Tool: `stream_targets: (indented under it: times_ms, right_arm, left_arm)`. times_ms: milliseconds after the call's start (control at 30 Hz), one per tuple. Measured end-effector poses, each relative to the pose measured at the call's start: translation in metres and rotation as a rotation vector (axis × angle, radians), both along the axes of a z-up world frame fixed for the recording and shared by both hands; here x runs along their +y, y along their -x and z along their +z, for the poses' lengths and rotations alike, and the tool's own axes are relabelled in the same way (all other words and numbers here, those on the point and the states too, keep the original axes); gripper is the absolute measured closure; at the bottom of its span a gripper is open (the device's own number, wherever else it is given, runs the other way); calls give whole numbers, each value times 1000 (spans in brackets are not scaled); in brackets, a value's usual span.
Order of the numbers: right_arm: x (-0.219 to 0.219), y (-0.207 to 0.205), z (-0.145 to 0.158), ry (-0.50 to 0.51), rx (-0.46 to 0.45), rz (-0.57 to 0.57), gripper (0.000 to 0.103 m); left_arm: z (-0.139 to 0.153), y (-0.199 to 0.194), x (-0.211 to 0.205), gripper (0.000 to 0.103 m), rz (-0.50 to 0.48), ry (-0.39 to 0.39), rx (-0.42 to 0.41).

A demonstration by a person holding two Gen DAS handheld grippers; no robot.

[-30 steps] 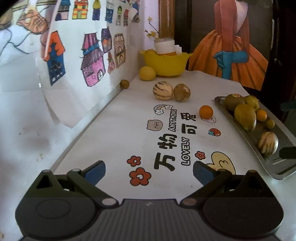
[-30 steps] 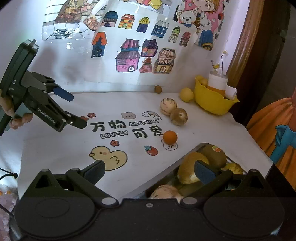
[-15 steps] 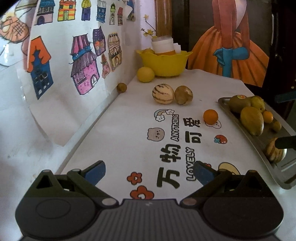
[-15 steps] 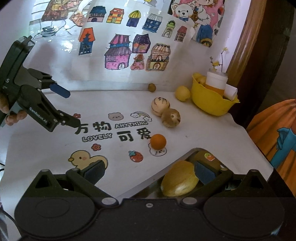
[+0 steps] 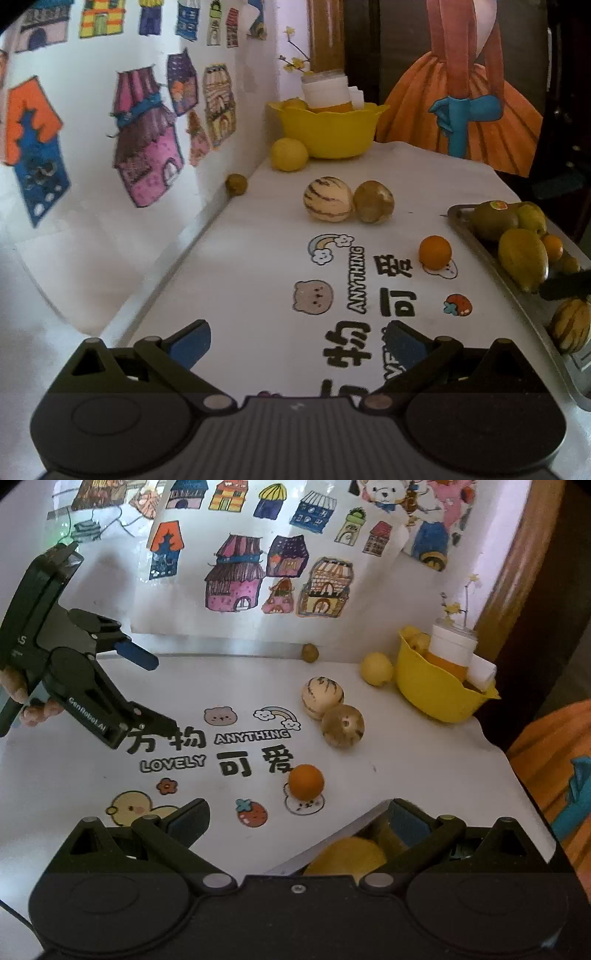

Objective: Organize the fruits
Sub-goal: 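Move both tools back toward the remaining fruit on the tablecloth, then grasp the orange with the left tool while the right tool grasps a brown round melon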

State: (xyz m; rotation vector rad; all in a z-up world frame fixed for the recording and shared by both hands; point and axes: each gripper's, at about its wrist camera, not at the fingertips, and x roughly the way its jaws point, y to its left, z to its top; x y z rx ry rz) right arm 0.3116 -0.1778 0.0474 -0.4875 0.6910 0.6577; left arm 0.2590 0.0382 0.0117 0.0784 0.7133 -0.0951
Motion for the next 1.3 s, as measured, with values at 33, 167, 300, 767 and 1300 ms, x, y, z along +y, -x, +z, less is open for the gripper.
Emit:
stream_targets:
  times_ms: [33, 167, 300, 767, 1300]
  right_arm:
    - [0, -6, 1, 5, 2, 4, 1]
    - [-5, -33, 5, 14, 12, 2, 1]
    - [-11, -65, 7, -13, 48, -28, 1]
    - [18, -169, -23, -90, 272, -78, 3]
    - [43, -204, -56, -117, 384, -92, 29]
  left_arm:
    - [-2, -1, -1, 0, -10, 6, -3]
    - [-7, -5, -9, 0, -47, 25, -18]
    - [-10, -11, -19, 0, -82, 51, -23]
    - [-12, -47, -65, 0, -125, 206, -19]
    - [-25, -68, -81, 22, -97, 279, 0]
